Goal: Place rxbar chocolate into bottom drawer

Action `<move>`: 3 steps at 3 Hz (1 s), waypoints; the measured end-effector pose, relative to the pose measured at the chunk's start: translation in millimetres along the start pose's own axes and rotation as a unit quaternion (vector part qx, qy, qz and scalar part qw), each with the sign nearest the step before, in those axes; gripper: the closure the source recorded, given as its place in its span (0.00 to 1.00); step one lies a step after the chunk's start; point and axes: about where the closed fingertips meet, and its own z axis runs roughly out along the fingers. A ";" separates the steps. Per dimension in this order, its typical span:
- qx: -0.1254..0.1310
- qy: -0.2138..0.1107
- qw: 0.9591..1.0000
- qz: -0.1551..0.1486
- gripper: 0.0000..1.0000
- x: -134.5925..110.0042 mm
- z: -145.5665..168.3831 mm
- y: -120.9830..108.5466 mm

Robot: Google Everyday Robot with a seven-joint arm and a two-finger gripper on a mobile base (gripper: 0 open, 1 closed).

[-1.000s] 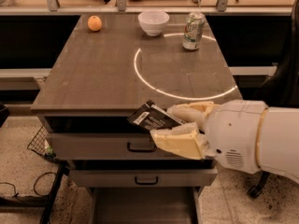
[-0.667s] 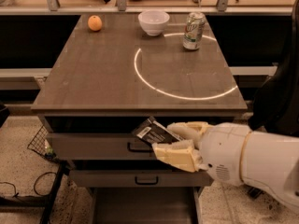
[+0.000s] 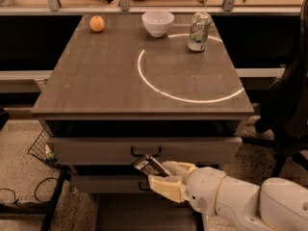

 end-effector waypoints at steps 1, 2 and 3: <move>-0.018 -0.003 1.000 -0.005 1.00 61.9 47.8 11.9; -0.058 -0.009 0.996 -0.067 1.00 117.2 88.7 29.5; -0.058 -0.009 0.996 -0.065 1.00 116.8 88.7 29.9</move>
Offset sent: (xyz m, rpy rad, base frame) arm -0.0478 0.1158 -0.2134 0.0260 -0.1646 0.2687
